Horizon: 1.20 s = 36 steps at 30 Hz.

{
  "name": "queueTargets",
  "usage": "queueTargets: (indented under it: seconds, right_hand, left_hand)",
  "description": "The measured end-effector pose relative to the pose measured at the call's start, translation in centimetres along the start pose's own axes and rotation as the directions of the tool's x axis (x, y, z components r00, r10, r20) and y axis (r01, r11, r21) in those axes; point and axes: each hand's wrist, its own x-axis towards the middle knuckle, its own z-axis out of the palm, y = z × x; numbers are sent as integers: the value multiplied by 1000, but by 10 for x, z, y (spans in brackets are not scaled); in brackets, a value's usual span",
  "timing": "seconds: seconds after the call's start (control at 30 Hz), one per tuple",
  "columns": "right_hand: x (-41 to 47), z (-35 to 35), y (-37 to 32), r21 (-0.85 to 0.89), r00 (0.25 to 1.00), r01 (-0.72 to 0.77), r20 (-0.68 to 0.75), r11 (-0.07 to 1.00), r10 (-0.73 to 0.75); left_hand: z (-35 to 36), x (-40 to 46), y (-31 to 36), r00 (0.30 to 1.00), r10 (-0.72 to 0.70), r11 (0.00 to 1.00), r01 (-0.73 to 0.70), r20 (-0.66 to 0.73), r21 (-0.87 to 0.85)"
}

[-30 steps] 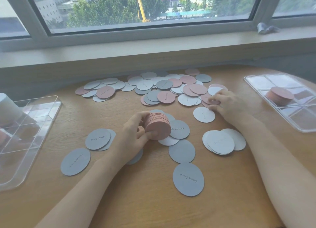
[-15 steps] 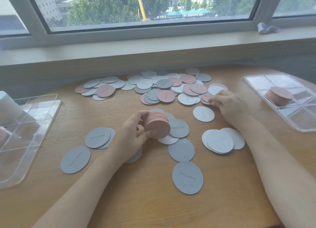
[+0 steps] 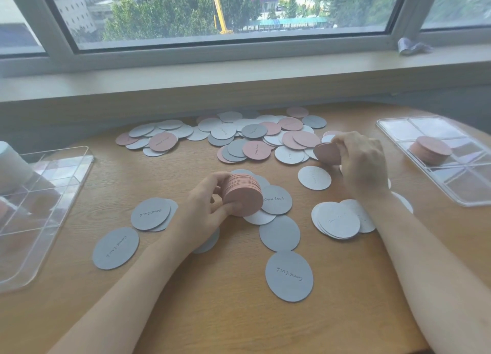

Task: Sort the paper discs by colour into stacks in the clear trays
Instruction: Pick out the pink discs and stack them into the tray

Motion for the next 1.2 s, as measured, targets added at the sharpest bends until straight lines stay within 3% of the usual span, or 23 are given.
queueTargets:
  seconds: [0.17, 0.27, 0.33, 0.57, 0.73, 0.8, 0.9, 1.0, 1.1, 1.2]
  right_hand:
    - [3, -12, -23, 148, 988, -77, -124, 986, 96]
    - [2, -19, -63, 415, 969, -217, -17, 884, 246]
    - [-1, -18, -90, 539, 961, -269, 90, 798, 263]
    - [-18, -13, -135, 697, 876, -401, 482, 595, 26]
    - [-16, -16, -134, 709, 819, -403, 562, 579, -118]
    - [-10, -13, -128, 683, 825, -413, 561, 603, -70]
    - [5, 7, -114, 524, 873, -258, 486, 812, -37]
    - [18, 32, -104, 243, 800, -93, 595, 966, -73]
    - [27, 51, -104, 118, 741, 14, 666, 993, -90]
    - [32, 63, -104, 67, 779, 32, 623, 997, -67]
  left_hand:
    - [0, 1, 0, 1000, 3, 1000, -3, 3, -4]
    - [0, 1, -1, 1000, -1, 1000, 1, 10, -22]
    - [-1, 1, 0, 1000, -1, 999, 1, 4, -34]
    - [1, 3, -1, 1000, -25, 998, 25, -1, -52]
    - [-1, 2, 2, 999, 46, 997, -45, -21, 60]
    - [-2, 1, 3, 998, 45, 997, -42, -37, 58]
    - [-2, 2, 2, 999, 28, 999, -26, -39, 45]
    - [-2, 3, 0, 999, 32, 999, -31, -34, 23]
    - [-2, 2, -2, 998, 34, 999, -33, -51, 18]
    - [-3, 3, -2, 995, 43, 999, -43, -91, 5]
